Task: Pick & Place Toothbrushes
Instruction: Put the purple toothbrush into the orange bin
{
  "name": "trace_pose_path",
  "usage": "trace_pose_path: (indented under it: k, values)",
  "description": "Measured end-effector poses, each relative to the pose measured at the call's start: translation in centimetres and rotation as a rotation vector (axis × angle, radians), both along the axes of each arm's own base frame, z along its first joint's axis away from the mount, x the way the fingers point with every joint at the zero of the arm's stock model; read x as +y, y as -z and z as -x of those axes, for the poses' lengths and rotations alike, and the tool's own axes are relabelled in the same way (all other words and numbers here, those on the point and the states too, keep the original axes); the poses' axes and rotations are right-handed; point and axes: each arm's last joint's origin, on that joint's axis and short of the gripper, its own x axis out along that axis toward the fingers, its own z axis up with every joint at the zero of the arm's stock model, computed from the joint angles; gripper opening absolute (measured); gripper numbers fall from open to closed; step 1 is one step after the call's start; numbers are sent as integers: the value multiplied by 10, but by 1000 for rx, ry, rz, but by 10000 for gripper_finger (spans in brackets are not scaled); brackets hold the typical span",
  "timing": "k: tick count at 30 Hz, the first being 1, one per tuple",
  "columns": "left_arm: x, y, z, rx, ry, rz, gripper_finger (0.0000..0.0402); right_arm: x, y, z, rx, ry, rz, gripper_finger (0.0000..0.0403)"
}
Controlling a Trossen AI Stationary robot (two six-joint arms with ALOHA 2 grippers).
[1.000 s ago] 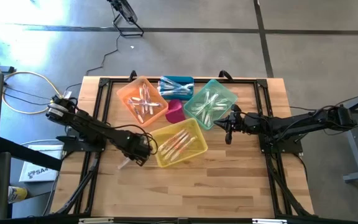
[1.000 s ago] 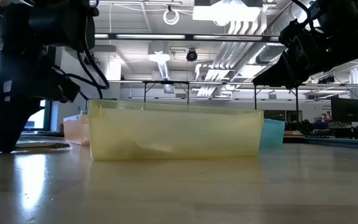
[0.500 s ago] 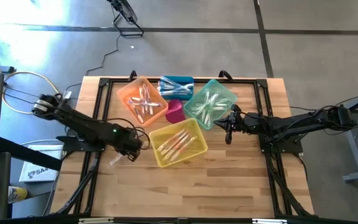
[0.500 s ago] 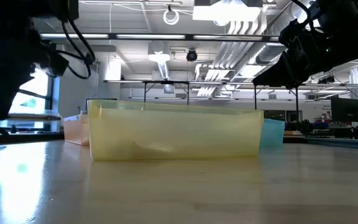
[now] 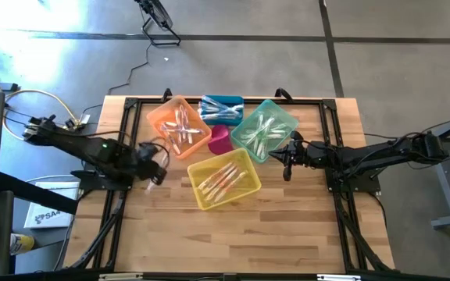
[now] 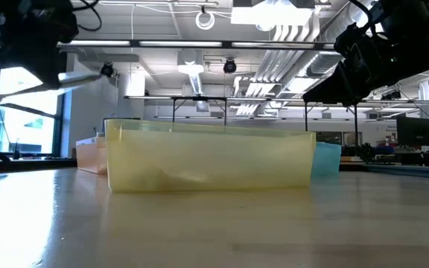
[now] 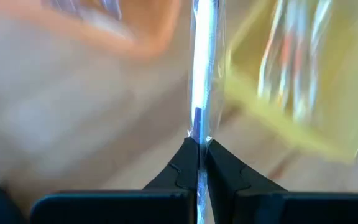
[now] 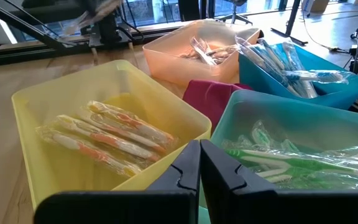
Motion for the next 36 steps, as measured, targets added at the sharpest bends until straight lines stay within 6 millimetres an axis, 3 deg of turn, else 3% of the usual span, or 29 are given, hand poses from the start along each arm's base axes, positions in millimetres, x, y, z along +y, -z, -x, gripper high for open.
trace_pose_path:
  k: [6, 12, 27, 36]
  values:
    - [12, -18, 15, -213, -100, -180, 7, 0, 0, 0, 0, 0, 0, 4]
    - [14, -34, 11, -356, -51, -330, 7, 0, 0, 0, 0, 0, 0, 4]
    - [58, -35, -1, -257, -104, -401, 7, 0, 0, 0, -1, 0, 0, 4]
    - [88, -31, -25, -229, -74, -450, 7, 0, 0, 0, -2, 2, 0, 4]
